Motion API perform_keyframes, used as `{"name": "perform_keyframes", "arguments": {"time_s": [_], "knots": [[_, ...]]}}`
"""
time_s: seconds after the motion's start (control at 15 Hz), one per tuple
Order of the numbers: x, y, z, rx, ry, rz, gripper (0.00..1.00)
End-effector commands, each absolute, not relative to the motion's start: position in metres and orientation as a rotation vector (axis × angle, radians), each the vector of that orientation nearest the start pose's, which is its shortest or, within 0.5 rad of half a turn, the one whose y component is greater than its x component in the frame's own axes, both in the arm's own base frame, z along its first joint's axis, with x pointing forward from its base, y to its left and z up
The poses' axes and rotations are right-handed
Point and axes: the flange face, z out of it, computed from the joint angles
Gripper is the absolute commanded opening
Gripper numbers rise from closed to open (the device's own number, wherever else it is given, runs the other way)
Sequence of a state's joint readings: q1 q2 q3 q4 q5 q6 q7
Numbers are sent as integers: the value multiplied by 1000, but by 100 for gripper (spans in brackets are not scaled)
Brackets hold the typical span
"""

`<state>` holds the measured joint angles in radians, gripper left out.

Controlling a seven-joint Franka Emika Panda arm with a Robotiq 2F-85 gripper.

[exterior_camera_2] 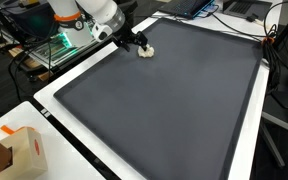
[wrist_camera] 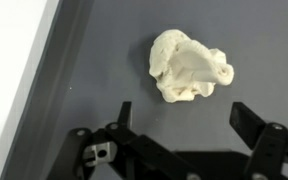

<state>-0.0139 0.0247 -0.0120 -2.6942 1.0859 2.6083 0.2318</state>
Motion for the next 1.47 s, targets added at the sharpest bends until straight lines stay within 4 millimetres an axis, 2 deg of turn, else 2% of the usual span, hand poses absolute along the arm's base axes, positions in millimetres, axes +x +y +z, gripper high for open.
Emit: {"name": "perform_keyframes", "arguments": {"time_s": [0.0,0.33,0.8,1.2,1.4], "knots": [[390,-20,222,-2288,1464,135,100],[401,-8,245,-2467,1307,75,100],[417,14,295,-2708,1100,8,100],[423,40,338,-2955,799,100,100],[425,51,355,-3024,643,112,100]]}}
